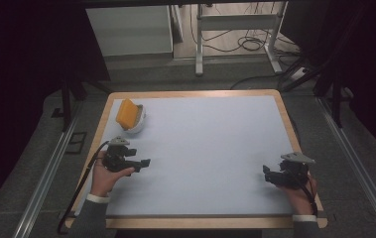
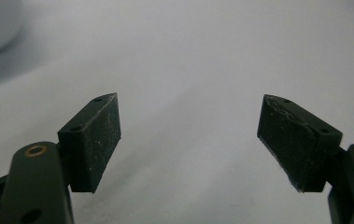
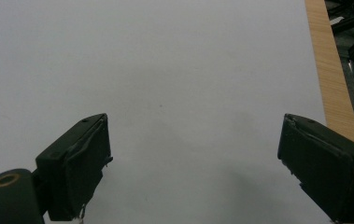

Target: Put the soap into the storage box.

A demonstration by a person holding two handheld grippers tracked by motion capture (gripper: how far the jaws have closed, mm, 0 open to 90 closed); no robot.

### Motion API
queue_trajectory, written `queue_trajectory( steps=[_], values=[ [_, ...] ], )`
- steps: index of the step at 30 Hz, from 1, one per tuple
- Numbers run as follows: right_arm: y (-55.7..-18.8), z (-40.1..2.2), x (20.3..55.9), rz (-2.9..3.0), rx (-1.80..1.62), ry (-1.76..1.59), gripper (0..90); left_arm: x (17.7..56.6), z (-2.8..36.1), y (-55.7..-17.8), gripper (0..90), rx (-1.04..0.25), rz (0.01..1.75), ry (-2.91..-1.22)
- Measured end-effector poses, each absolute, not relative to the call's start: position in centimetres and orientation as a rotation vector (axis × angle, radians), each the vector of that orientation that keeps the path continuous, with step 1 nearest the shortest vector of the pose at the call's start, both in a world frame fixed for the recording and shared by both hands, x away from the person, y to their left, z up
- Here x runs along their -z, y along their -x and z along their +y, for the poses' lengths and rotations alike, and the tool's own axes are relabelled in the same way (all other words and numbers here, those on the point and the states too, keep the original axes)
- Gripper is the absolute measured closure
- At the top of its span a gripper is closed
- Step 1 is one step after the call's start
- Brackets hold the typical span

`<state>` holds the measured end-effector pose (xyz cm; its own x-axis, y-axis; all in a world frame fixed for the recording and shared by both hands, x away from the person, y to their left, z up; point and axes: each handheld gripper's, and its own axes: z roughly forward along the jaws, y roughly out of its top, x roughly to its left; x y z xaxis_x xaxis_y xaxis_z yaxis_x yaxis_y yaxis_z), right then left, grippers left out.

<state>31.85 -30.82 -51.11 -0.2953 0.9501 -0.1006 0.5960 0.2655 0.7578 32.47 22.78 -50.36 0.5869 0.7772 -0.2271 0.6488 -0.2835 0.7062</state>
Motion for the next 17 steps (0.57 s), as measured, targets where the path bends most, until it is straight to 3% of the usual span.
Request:
queue_trajectory(
  steps=[17],
  values=[
    [-31.9, -30.4, 51.1, 1.975, -0.845, -1.377, 9.6, 52.4, 22.5, -32.2, 19.5, -0.191, 1.159, -2.041]
  ],
)
